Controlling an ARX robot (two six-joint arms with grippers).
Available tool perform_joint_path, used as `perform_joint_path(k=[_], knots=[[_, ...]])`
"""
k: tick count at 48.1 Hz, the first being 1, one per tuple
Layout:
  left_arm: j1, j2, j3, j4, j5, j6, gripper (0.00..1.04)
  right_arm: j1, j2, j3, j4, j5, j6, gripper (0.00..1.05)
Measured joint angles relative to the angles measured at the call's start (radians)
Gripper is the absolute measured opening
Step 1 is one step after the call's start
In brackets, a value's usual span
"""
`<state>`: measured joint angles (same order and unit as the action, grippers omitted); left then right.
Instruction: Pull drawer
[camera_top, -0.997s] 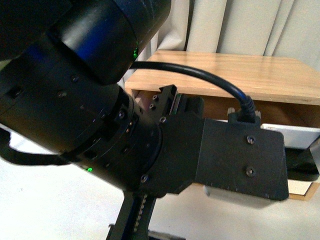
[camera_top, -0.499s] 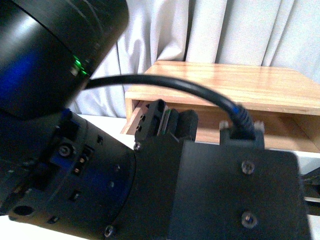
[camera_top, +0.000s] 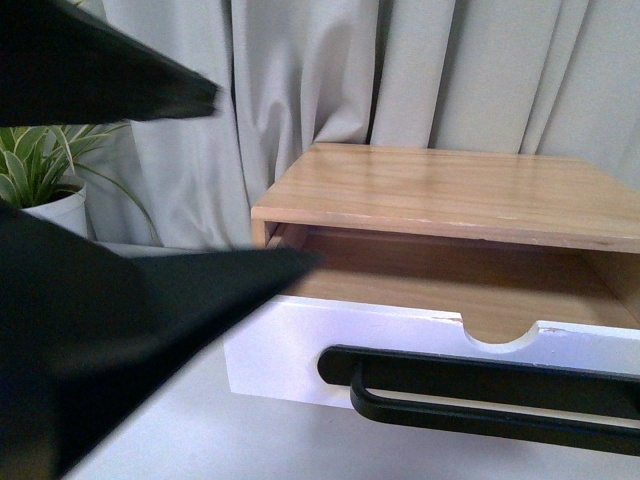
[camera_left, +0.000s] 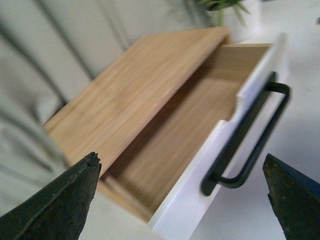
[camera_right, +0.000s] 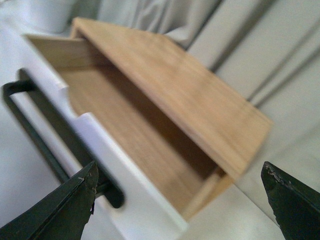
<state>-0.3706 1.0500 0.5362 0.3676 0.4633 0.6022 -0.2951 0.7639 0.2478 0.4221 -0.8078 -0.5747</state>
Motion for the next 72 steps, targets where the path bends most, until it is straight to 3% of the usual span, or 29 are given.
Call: perform_joint_path(k=[7,11,18,21,27,30,37,40,45,50,52,57,63,64,67,72], knots=[[0.078,-0.149,-0.101,-0.016,-0.121,-0.169,0.98,-0.104,-0.068,-0.018,0.078,0.083,0.234,0.96],[0.152,-0.265,-0.163,-0.08,-0.129,-0.286,0.98,-0.153,-0.108,-0.033,0.083,0.123,0.378,0.96],[0.266,-0.453,-0.211,-0.177,-0.112,-0.425,0.98,-0.174,-0.187,-0.071,0.048,0.183,0.478,0.96],[0.341,-0.572,-0.244,-0.227,-0.098,-0.495,0.98,-0.175,-0.249,-0.089,-0.01,0.226,0.536,0.96],[0.593,-0.715,-0.318,-0.325,-0.019,-0.643,0.98,-0.148,-0.355,-0.123,-0.125,0.315,0.613,0.96],[0.626,-0.722,-0.332,-0.348,-0.051,-0.665,0.98,-0.147,-0.358,-0.123,-0.125,0.317,0.621,0.96],[0.63,-0.726,-0.336,-0.35,-0.044,-0.683,0.98,-0.146,-0.359,-0.123,-0.126,0.321,0.632,0.96],[0.624,-0.731,-0.34,-0.34,-0.068,-0.677,0.97,-0.119,-0.38,-0.125,-0.158,0.388,0.612,0.87],[0.556,-0.781,-0.394,-0.251,-0.274,-0.638,0.78,-0.043,-0.433,-0.148,-0.201,0.488,0.588,0.67],[0.506,-0.818,-0.423,-0.25,-0.339,-0.621,0.56,0.033,-0.488,-0.166,-0.228,0.552,0.579,0.46],[0.462,-0.829,-0.433,-0.254,-0.41,-0.618,0.49,0.049,-0.499,-0.169,-0.233,0.57,0.579,0.41],[0.384,-0.885,-0.444,-0.307,-0.452,-0.613,0.33,0.093,-0.527,-0.182,-0.252,0.616,0.578,0.25],[0.373,-0.979,-0.461,-0.374,-0.463,-0.61,0.09,0.141,-0.583,-0.196,-0.296,0.659,0.574,0.01],[0.373,-0.984,-0.463,-0.374,-0.464,-0.611,0.04,0.147,-0.607,-0.195,-0.33,0.668,0.575,0.01],[0.373,-0.992,-0.471,-0.374,-0.462,-0.608,0.04,0.24,-0.697,-0.206,-0.42,0.787,0.573,0.01],[0.37,-1.0,-0.483,-0.374,-0.461,-0.607,0.04,0.288,-0.743,-0.22,-0.422,0.795,0.572,0.01]])
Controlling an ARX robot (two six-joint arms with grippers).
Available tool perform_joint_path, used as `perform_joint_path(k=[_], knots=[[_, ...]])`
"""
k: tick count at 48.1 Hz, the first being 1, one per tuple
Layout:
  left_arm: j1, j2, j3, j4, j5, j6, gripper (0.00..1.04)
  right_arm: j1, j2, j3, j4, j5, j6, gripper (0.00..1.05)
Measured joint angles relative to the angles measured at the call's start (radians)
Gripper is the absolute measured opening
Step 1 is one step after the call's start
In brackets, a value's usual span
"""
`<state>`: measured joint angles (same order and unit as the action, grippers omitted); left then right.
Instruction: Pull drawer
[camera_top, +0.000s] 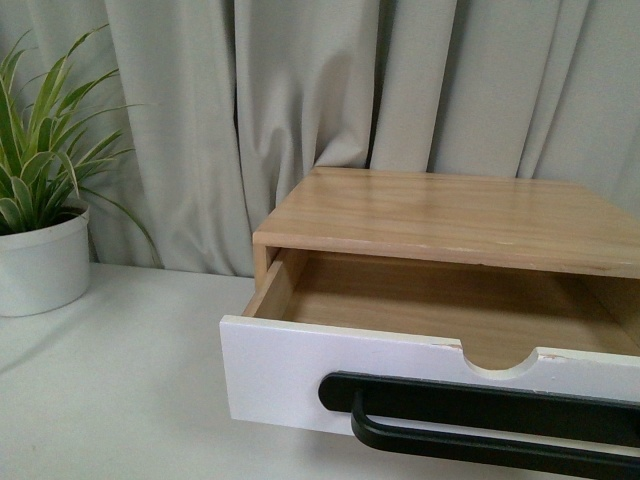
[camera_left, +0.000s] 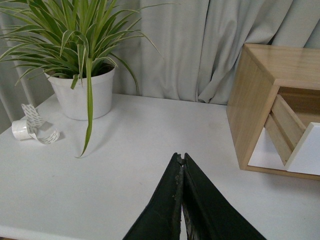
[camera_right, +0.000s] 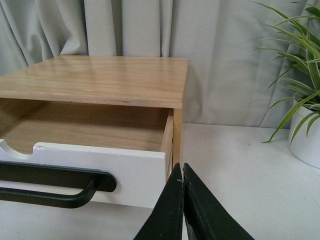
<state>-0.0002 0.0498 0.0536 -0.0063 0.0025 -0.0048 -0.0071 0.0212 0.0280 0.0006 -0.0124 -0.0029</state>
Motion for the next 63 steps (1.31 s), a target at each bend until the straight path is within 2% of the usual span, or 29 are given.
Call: perform_joint_path(k=[25,38,43,46,63], knots=[[0.0,-0.047,-0.045,0.002,-0.002,0.0,0.05,0.003,-0.017,-0.021,-0.003,0.008,0.0,0.03],[0.0,-0.047,-0.045,0.002,-0.002,0.0,0.65,0.003,-0.017,-0.021,-0.003,0.008,0.0,0.62],[0.0,-0.047,-0.045,0.002,-0.002,0.0,0.91,0.003,-0.017,-0.021,-0.003,0.008,0.0,0.87],[0.0,-0.047,-0.045,0.002,-0.002,0.0,0.99,0.003,-0.017,-0.021,-0.003,0.008,0.0,0.96],[0.0,-0.047,-0.045,0.002,-0.002,0.0,0.98,0.003,-0.017,-0.021,-0.003,0.008,0.0,0.96]])
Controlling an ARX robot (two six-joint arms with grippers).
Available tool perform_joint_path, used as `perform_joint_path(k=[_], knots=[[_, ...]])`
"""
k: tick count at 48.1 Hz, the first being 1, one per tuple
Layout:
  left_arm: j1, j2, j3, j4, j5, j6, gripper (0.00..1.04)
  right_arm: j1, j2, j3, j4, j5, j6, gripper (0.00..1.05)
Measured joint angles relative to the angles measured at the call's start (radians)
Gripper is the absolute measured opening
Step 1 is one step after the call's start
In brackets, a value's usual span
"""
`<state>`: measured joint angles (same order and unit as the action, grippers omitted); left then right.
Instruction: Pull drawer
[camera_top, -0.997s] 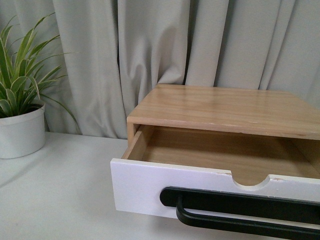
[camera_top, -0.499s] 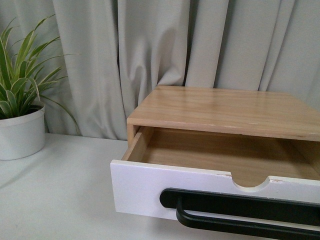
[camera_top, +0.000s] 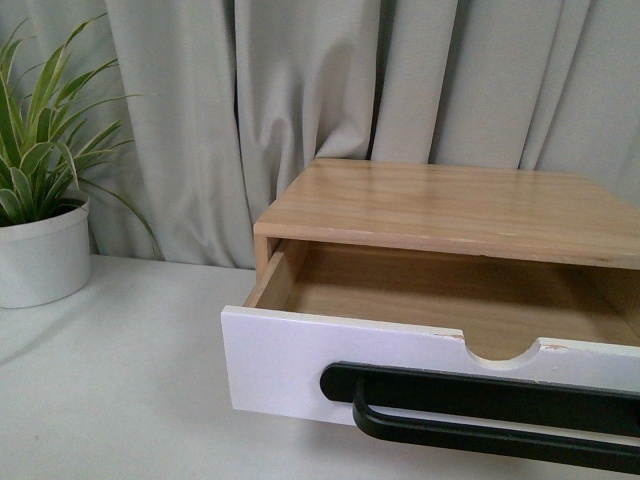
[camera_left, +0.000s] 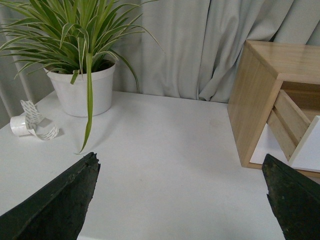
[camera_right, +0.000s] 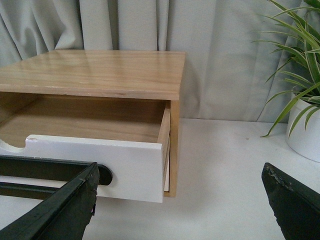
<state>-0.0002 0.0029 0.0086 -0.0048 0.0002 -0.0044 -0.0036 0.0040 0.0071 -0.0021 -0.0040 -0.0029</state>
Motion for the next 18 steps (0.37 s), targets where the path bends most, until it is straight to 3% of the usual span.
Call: perform_joint_path(k=[18], knots=[[0.0,0.0,0.0,0.0,0.0,0.0,0.98,0.0,0.0,0.0,0.0,0.0,0.0,0.96]])
